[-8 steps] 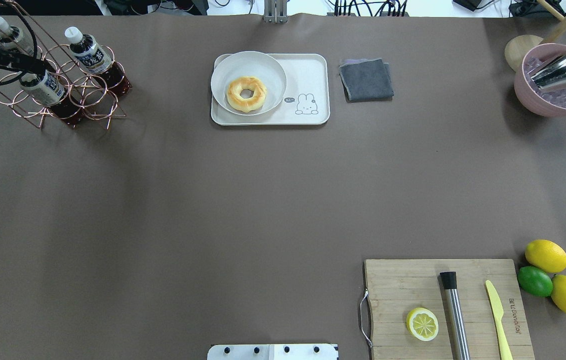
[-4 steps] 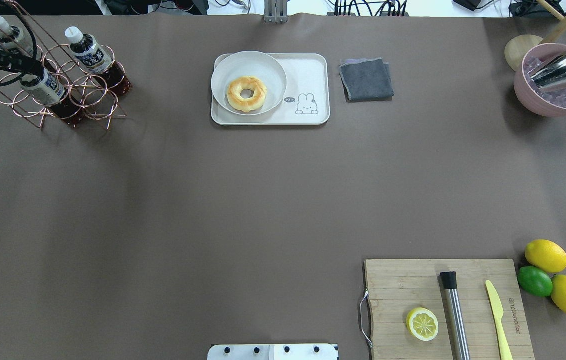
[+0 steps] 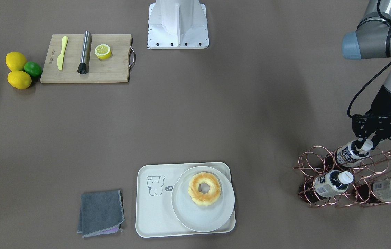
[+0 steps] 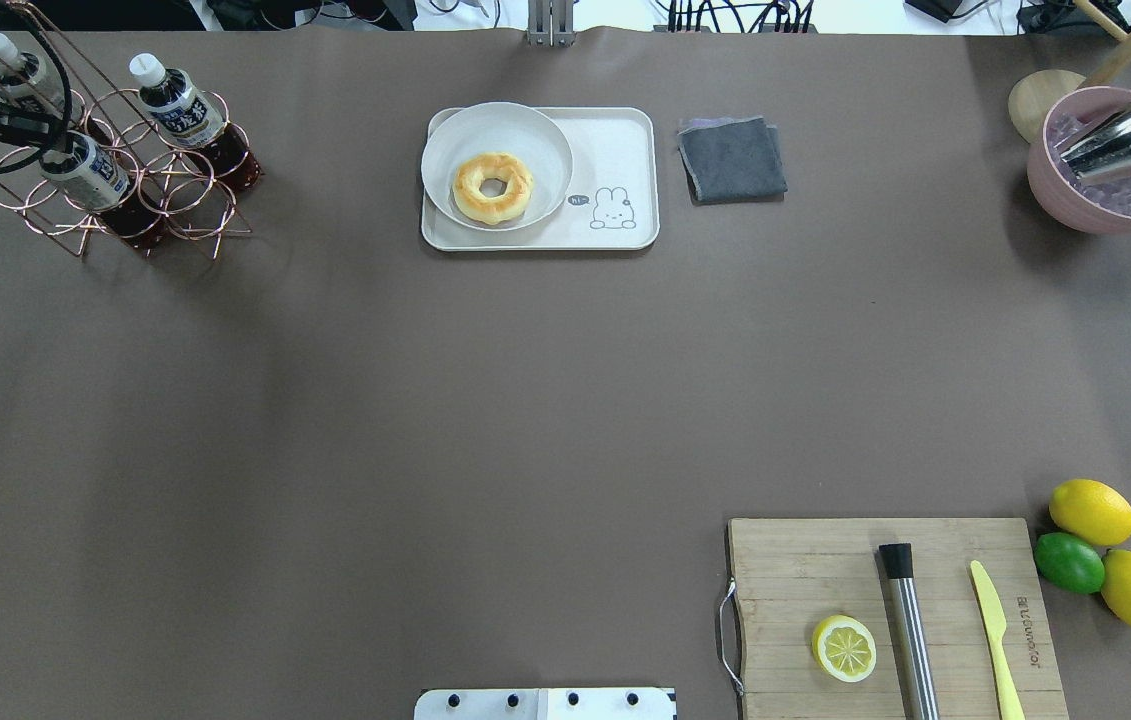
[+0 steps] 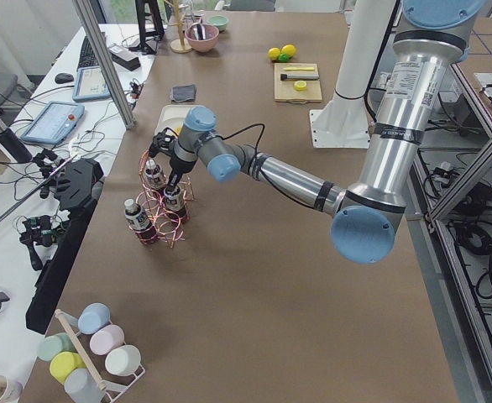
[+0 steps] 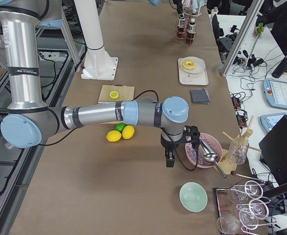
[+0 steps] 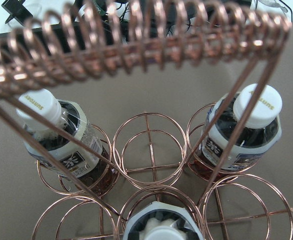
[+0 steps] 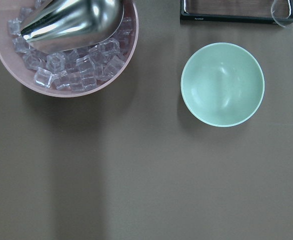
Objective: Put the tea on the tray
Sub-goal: 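Grasp the white-capped tea bottle with the left gripper and lift it out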
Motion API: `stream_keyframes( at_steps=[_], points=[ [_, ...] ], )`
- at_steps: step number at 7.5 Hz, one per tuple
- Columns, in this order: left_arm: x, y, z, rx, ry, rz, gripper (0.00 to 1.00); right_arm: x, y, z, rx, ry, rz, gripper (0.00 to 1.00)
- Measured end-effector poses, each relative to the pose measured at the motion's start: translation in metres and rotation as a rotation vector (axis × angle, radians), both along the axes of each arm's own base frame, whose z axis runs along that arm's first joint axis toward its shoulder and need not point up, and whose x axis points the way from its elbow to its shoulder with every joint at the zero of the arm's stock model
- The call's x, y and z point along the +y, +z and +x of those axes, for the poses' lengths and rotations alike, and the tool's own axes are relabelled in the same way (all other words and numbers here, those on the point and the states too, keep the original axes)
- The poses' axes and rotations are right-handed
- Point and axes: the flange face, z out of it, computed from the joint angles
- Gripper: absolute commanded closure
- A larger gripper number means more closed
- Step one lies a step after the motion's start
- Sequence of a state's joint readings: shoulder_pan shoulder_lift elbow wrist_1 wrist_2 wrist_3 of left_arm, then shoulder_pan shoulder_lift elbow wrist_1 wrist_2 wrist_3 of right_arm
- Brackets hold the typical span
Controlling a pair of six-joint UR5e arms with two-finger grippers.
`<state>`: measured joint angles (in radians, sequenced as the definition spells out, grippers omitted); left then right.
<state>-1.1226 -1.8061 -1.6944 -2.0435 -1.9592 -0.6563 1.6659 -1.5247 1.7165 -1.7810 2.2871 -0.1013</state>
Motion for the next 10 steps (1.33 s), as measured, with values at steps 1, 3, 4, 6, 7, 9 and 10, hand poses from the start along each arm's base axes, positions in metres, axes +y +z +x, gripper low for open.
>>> stream_keyframes(
  at_steps=[1, 3, 4, 6, 7, 9, 10],
  points=[
    [0.0, -0.004, -0.002, 0.003, -0.001, 0.003, 1.0, 0.0, 0.0, 0.0, 0.001, 0.0, 0.001, 0.0],
    [0.0, -0.02, -0.023, 0.014, 0.014, 0.002, 1.0, 0.0, 0.0, 0.0, 0.001, 0.0, 0.0, 0.0],
    [0.0, -0.031, -0.038, 0.012, 0.014, 0.0, 1.0, 0.001, 0.0, 0.0, 0.001, 0.0, 0.0, 0.0],
    [-0.001, -0.068, -0.064, 0.007, -0.004, -0.016, 1.0, 0.002, 0.001, 0.0, -0.001, -0.001, -0.001, 0.0],
    [0.0, -0.088, -0.077, 0.006, -0.008, -0.021, 1.0, 0.003, 0.0, 0.0, -0.001, 0.0, 0.0, 0.0],
    [0.006, -0.123, -0.109, -0.005, 0.007, -0.017, 1.0, 0.003, 0.0, 0.0, -0.001, -0.002, 0.003, 0.0],
    [0.015, -0.14, -0.116, -0.005, 0.012, -0.017, 1.0, 0.003, 0.0, 0.0, -0.001, -0.002, 0.004, 0.0]
  ],
)
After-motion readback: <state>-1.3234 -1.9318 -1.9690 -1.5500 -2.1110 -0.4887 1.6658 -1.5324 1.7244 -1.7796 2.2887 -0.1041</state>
